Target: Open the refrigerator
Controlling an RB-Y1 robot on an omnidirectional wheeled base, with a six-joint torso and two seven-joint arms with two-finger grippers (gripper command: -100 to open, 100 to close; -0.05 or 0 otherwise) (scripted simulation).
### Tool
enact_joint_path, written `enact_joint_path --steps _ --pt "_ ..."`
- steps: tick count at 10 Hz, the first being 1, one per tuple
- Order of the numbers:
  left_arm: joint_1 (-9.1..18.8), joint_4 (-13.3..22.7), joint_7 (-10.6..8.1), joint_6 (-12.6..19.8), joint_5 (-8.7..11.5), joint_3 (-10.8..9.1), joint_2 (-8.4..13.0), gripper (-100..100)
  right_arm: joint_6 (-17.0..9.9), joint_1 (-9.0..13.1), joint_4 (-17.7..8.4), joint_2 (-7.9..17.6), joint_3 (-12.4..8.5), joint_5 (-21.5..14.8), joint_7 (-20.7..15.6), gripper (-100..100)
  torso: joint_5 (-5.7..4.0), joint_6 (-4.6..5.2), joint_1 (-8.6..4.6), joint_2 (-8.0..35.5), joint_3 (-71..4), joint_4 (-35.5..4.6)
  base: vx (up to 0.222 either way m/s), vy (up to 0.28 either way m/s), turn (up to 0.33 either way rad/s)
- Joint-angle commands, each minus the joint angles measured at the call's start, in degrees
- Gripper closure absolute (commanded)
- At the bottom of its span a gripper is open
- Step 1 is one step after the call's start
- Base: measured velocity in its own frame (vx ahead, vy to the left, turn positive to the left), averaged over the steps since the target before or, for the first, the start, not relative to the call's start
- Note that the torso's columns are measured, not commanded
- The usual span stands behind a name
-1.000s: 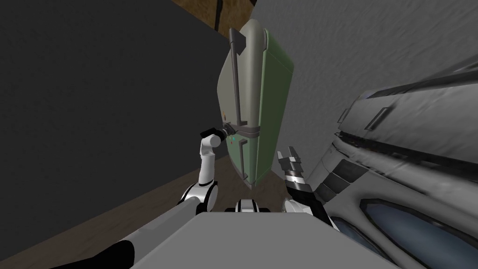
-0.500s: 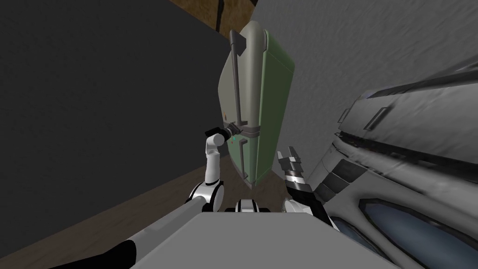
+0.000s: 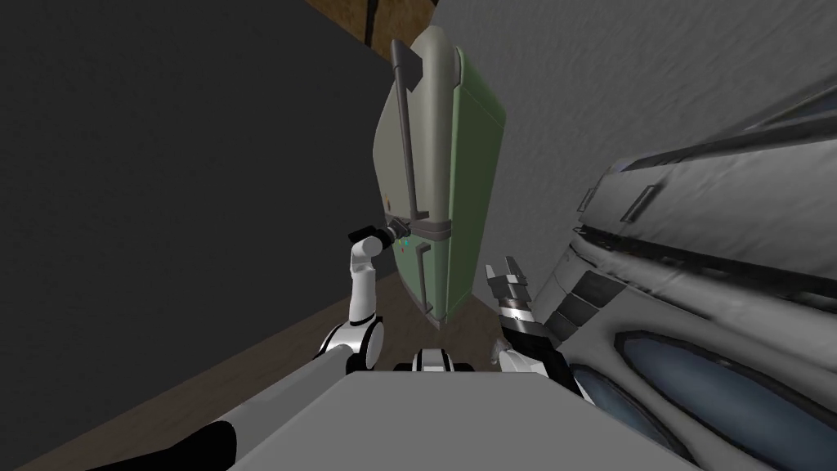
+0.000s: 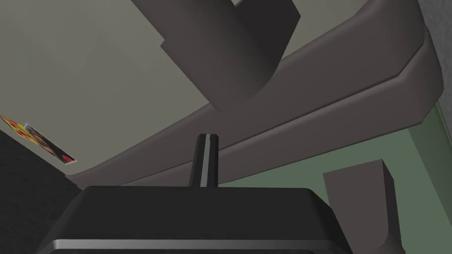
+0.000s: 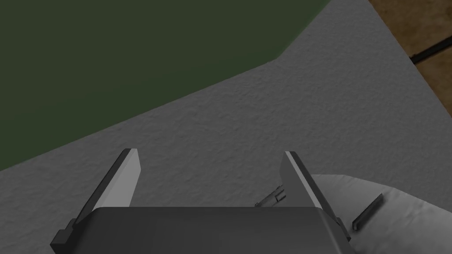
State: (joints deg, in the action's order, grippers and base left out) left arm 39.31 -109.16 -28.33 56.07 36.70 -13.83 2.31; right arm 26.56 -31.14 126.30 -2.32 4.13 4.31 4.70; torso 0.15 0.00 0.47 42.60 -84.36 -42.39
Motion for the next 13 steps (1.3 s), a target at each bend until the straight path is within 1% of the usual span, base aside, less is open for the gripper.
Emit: enact_joint_path --steps 1,2,3,4,5,6,7,8,9,10,11,12,13 --pt "-4.02 -1.64 -0.71 0.01 3.02 -3.99 3.3 100 0.0 0.0 0.0 -0.01 0.01 0.0 0.0 0 -0.17 0.02 -0.56 -0.24 -0.15 0.06 -0.1 0.235 -0.452" --pt "-6.05 -1.64 -0.71 0.01 4.18 -5.7 4.86 100 0.0 0.0 0.0 0.0 0.0 0.0 0.0 0 -0.14 -0.02 -0.34 -0.24 -0.17 0.08 -0.12 0.215 -0.461" --pt "-7.0 -1.64 -0.71 0.01 4.18 -7.16 4.96 100 0.0 0.0 0.0 0.0 0.0 0.0 0.0 0 -0.13 0.0 -0.46 -0.31 -0.2 0.1 -0.077 0.092 -0.308" --pt "-8.94 -1.88 -0.62 -0.62 6.4 -8.95 7.35 100 0.0 -0.02 0.0 -0.01 0.01 0.0 0.0 0 -0.24 -0.02 -0.8 -0.48 -0.31 0.14 -0.12 0.174 -0.381" --pt "-10.49 -1.88 -0.62 -0.62 8.04 -10.84 9.23 100 0.0 -0.01 0.01 0.0 0.0 0.0 0.0 0 -0.17 0.01 -0.44 -0.33 -0.24 0.11 -0.158 0.196 -0.528" --pt "-12.0 -1.88 -0.62 -0.62 8.67 -12.71 9.59 100 0.0 0.0 0.0 0.0 0.0 0.0 0.0 0 -0.11 0.01 -0.35 -0.21 -0.14 0.07 -0.088 0.1 -0.235" --pt "-13.6 -2.12 -0.53 -1.24 10.37 -14.51 12.07 100 0.0 -0.03 0.0 -0.01 0.0 0.0 0.0 0 -0.18 -0.06 -0.6 -0.42 -0.25 0.11 -0.182 0.141 -0.311" --pt "-15.51 -2.12 -0.53 -1.24 11.42 -16.02 13.29 100 0.0 0.0 0.0 -0.01 0.0 0.0 0.0 0 -0.16 0.02 -0.45 -0.17 -0.14 0.08 -0.15 0.155 -0.464" --pt "-17.01 -2.12 -0.53 -1.24 13.11 -17.75 14.22 100 0.0 -0.01 0.0 0.0 0.0 0.0 0.0 0 -0.13 0.01 -0.41 -0.31 -0.19 0.08 -0.046 0.097 -0.411" --pt "-17.01 -2.12 -0.53 -1.24 13.15 -18.32 14.22 100 0.0 -0.03 0.0 0.0 0.0 0.0 0.0 0 -0.17 0.0 -0.56 -0.63 -0.39 0.18 -0.004 0.043 -0.066" --pt "-19.86 -2.35 -0.44 -1.87 15.7 -20.45 16.58 100 0.01 -0.05 0.0 -0.01 -0.01 0.0 0.0 0 -0.22 -0.05 -0.69 -0.72 -0.47 0.22 -0.12 0.157 -0.365" --pt "-21.49 -2.35 -0.44 -1.87 16.42 -21.69 17.59 100 0.0 -0.02 0.01 0.0 -0.01 0.0 0.0 0 -0.11 0.05 -0.27 -0.23 -0.19 0.1 -0.164 0.18 -0.442" --pt "-22.01 -2.35 -0.44 -1.87 17.63 -23.44 18.85 100 0.0 -0.02 0.0 0.0 -0.01 0.0 0.0 0 -0.06 -0.03 -0.23 -0.02 -0.01 0.01 -0.101 0.072 -0.258"
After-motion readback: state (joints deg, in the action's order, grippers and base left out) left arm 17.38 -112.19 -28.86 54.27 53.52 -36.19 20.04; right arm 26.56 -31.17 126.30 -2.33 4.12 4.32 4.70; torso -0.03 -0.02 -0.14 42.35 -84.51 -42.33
